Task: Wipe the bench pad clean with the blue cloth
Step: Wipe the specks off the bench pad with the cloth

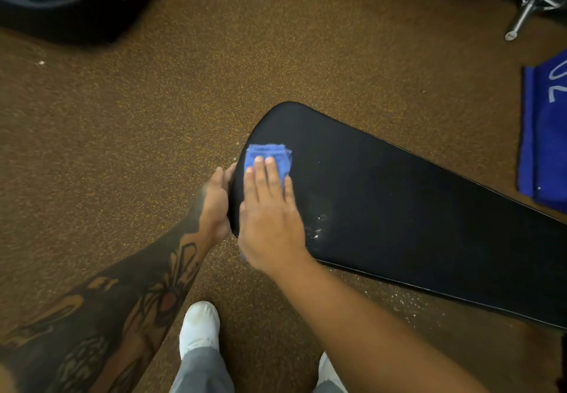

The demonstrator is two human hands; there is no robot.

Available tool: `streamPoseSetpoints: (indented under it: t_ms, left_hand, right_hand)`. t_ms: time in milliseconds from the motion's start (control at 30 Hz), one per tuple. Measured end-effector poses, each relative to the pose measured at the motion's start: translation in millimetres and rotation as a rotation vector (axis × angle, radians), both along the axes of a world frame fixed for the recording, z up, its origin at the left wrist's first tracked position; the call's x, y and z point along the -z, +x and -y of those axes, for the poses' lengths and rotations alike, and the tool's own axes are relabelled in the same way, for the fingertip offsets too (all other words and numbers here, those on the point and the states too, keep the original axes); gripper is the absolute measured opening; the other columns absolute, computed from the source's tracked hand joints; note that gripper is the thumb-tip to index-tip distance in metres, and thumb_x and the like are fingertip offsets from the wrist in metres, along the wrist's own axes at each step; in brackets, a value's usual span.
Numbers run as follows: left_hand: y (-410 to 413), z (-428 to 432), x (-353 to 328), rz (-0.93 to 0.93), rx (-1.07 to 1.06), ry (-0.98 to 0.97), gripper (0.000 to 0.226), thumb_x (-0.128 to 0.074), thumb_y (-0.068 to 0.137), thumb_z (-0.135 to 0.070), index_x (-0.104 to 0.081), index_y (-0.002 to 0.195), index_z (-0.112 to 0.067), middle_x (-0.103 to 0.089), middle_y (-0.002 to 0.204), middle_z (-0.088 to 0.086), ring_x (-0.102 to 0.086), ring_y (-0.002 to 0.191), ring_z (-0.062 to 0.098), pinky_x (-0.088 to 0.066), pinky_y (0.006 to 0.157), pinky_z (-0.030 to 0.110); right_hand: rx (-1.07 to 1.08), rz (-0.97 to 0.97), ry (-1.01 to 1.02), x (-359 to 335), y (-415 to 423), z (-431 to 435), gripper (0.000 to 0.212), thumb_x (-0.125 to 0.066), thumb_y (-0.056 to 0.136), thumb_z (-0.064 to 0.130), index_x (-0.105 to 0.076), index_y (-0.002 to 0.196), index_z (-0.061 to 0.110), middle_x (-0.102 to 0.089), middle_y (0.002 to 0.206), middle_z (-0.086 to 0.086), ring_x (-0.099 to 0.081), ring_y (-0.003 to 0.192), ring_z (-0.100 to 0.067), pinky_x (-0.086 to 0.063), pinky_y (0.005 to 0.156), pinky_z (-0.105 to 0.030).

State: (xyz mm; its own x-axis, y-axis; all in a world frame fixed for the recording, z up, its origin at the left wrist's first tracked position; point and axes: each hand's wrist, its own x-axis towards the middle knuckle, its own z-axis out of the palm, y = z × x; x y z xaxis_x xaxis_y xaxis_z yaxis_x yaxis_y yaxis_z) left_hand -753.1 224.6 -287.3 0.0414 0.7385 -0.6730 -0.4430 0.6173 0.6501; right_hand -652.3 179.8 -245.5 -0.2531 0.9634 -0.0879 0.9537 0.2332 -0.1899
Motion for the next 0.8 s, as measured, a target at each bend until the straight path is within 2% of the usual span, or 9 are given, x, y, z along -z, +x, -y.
streamPoseSetpoints:
  t_ms: [100,200,300,367,433,533,667,733,800]
  left_hand:
    - [2.8,0.8,-0.1,-0.055,0.038,-0.007,0.057,-0.012,0.108,-0.040,-0.057,0.133,-0.014,-0.072,0.111,0.004,-0.072,0.092,0.009,-0.056,0.076,0.021]
    - [2.6,2.1,1.0,-0.141,0.053,0.005,0.055,-0.015,0.109,-0.040,-0.062,0.130,-0.018,-0.071,0.119,0.005,-0.070,0.102,0.013,-0.053,0.088,0.030]
    - [5.6,4.4,-0.3,-0.153,0.065,-0.015,0.053,-0.021,0.107,-0.042,-0.071,0.113,-0.022,-0.074,0.117,0.003,-0.070,0.105,0.013,-0.053,0.090,0.031]
    - [4.6,4.5,-3.3,-0.172,0.060,-0.033,0.052,-0.024,0.106,-0.045,-0.071,0.112,-0.021,-0.074,0.115,0.001,-0.070,0.106,0.012,-0.052,0.097,0.032]
    - [0.9,4.0,-0.8,-0.225,0.069,-0.048,0.057,-0.036,0.096,-0.061,-0.072,0.117,-0.022,-0.074,0.118,0.002,-0.070,0.110,0.017,-0.049,0.105,0.040]
    - [-3.9,3.8,15.3,-0.251,0.078,-0.075,0.067,-0.047,0.071,-0.076,-0.074,0.114,-0.032,-0.075,0.117,-0.003,-0.070,0.109,0.017,-0.049,0.105,0.044]
    - [2.5,4.0,0.3,-0.318,0.068,-0.060,0.043,-0.038,0.091,-0.062,-0.072,0.108,-0.042,-0.076,0.112,-0.009,-0.071,0.105,0.014,-0.054,0.093,0.041]
    - [4.9,4.2,-0.7,-0.344,0.080,-0.029,0.048,-0.034,0.090,-0.061,-0.071,0.113,-0.040,-0.074,0.115,-0.009,-0.070,0.106,0.012,-0.053,0.094,0.040]
    - [6.0,4.9,-1.6,-0.387,0.044,-0.023,0.044,-0.034,0.096,-0.054,-0.072,0.106,-0.035,-0.076,0.108,-0.010,-0.071,0.094,0.003,-0.056,0.086,0.032]
  right_hand:
    - [-0.140,-0.001,-0.012,0.5,20.2,30.4,0.063,-0.036,0.097,0.027,-0.022,0.155,0.005,-0.018,0.164,-0.014,-0.006,0.153,-0.028,-0.019,0.120,-0.051]
    - [-0.035,0.039,0.023,3.7,39.3,18.3,0.058,-0.026,0.100,0.029,-0.026,0.154,0.006,-0.020,0.163,-0.012,-0.010,0.152,-0.028,-0.022,0.120,-0.050]
    - [0.116,0.027,0.019,2.1,22.3,-1.1,0.060,-0.024,0.099,0.028,-0.025,0.154,0.006,-0.018,0.164,-0.013,-0.007,0.152,-0.028,-0.017,0.120,-0.049]
    - [0.094,-0.005,0.001,1.9,10.9,8.9,0.060,-0.027,0.099,0.028,-0.022,0.155,0.005,-0.015,0.164,-0.014,-0.003,0.153,-0.028,-0.012,0.121,-0.049]
    - [-0.007,-0.003,-0.019,0.4,17.4,32.6,0.061,-0.031,0.100,0.028,-0.019,0.155,0.006,-0.013,0.165,-0.013,-0.001,0.153,-0.027,-0.013,0.122,-0.050]
    - [-0.020,0.036,0.007,2.6,50.1,47.6,0.060,-0.030,0.100,0.030,-0.023,0.155,0.006,-0.017,0.164,-0.012,-0.008,0.153,-0.026,-0.022,0.120,-0.049]
    - [0.212,0.045,0.007,4.4,54.4,20.6,0.060,-0.023,0.099,0.028,-0.024,0.154,0.004,-0.017,0.164,-0.014,-0.008,0.152,-0.027,-0.021,0.121,-0.048]
    - [0.199,0.029,-0.013,3.8,43.7,26.0,0.060,-0.022,0.099,0.028,-0.021,0.155,0.004,-0.014,0.164,-0.015,-0.004,0.153,-0.028,-0.017,0.122,-0.049]
    - [0.099,0.030,-0.021,2.2,46.2,46.4,0.060,-0.023,0.101,0.030,-0.020,0.155,0.004,-0.012,0.164,-0.014,-0.003,0.153,-0.028,-0.014,0.122,-0.048]
